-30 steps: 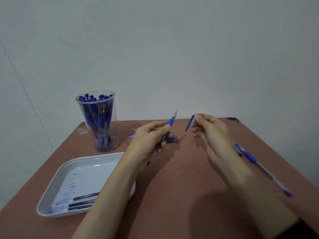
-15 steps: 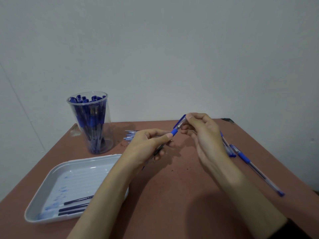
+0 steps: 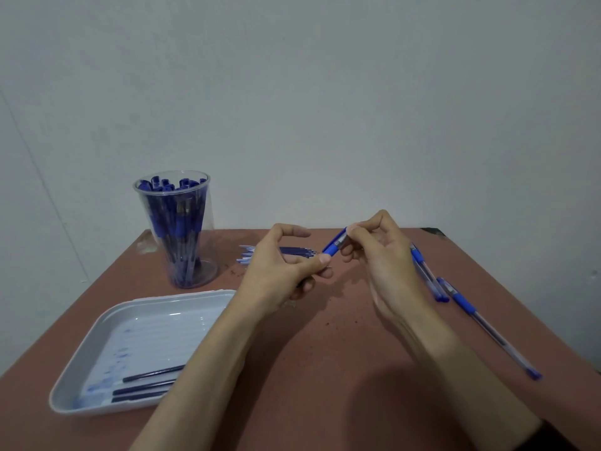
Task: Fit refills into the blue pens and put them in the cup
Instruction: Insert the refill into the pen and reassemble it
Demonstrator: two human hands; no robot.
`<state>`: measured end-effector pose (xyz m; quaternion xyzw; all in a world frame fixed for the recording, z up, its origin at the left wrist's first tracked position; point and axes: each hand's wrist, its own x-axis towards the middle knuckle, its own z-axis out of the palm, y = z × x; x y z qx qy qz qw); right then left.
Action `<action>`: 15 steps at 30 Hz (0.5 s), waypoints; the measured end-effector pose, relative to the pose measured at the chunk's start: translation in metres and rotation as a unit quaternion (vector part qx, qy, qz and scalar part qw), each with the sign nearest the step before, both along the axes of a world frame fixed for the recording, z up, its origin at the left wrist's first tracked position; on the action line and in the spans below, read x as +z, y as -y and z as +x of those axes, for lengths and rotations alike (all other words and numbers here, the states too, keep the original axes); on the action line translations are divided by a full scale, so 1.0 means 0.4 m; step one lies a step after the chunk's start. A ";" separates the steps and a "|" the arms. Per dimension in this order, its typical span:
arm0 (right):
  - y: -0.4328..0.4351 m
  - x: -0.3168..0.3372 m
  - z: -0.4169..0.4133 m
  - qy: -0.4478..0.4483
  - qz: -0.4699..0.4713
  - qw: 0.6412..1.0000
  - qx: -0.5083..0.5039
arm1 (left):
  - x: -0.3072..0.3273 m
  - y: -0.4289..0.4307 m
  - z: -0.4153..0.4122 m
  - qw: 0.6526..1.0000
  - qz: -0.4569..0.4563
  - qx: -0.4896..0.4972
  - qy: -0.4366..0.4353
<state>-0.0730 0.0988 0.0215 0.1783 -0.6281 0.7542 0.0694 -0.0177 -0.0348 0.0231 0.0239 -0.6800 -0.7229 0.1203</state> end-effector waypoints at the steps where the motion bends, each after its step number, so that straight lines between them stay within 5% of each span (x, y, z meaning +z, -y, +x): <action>1: 0.002 -0.001 0.000 -0.001 0.005 1.000 0.000 | 0.000 0.001 0.000 1.000 0.001 0.003 0.000; 7: 0.016 0.013 0.011 0.036 -0.025 0.998 0.043 | 0.012 -0.010 0.008 1.000 -0.006 0.013 -0.018; 10: 0.038 0.025 0.031 0.056 -0.039 0.995 0.077 | 0.016 0.003 0.025 0.993 -0.102 0.047 -0.042; 15: 0.126 0.126 0.031 -0.041 -0.047 0.997 0.044 | 0.038 0.123 0.070 0.895 -0.212 0.345 -0.186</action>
